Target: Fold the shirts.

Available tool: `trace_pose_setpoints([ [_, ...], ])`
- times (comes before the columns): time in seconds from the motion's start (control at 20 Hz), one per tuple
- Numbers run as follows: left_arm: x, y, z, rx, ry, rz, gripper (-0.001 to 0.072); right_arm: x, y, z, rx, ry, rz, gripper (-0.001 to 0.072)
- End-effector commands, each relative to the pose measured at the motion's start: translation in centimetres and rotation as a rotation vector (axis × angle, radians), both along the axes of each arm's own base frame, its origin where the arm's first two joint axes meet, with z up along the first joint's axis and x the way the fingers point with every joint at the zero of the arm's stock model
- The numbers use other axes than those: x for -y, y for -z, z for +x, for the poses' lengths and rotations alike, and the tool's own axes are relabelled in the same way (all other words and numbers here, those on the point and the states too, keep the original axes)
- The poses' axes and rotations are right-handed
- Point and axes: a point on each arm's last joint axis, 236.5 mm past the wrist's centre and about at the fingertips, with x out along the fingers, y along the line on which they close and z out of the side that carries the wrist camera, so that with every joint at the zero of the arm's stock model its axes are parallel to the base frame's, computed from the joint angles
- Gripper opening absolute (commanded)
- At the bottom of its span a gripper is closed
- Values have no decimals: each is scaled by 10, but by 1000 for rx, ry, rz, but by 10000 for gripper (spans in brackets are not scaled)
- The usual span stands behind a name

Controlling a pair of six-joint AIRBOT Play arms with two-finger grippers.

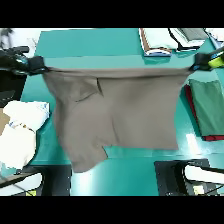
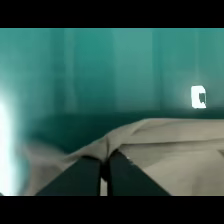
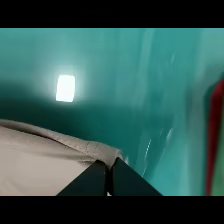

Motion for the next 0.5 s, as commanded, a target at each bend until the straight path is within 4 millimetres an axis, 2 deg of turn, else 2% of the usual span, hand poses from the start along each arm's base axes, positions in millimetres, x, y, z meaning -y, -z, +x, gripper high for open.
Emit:
trace_pose_setpoints([
  [0.0,9,82,46,-82,-18,-75,24,2,94,28,-151,18,48,13],
  [0.1,10,100,59,-123,-5,-77,24,-4,102,48,-149,5,72,14],
  [0.2,12,99,61,-143,29,-72,24,-4,92,62,-120,-6,62,14],
  [0.3,11,103,48,-180,88,-31,25,-3,82,64,-90,-38,34,13],
  [0.45,3,133,11,-334,133,29,25,-1,74,54,-107,-47,15,14],
])
